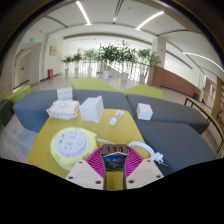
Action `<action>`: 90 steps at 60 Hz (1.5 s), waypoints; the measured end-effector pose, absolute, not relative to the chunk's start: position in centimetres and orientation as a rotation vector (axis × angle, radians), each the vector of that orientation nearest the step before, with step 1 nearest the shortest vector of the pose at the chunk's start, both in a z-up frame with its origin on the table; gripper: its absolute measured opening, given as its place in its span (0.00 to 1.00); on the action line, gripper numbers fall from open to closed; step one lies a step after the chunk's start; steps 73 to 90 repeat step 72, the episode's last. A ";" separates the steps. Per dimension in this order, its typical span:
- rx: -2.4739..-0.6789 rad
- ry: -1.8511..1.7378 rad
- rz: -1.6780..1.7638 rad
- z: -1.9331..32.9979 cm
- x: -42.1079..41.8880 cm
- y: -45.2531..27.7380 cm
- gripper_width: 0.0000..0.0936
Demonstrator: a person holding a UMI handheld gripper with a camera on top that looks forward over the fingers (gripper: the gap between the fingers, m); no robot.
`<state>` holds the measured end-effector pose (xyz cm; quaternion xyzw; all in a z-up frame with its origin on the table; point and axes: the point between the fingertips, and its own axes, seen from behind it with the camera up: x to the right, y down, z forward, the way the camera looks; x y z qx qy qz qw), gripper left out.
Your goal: Unplug charger
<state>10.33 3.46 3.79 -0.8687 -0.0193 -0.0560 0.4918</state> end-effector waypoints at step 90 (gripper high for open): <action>-2.119 -0.076 0.107 10.6 8.7 -12.9 0.91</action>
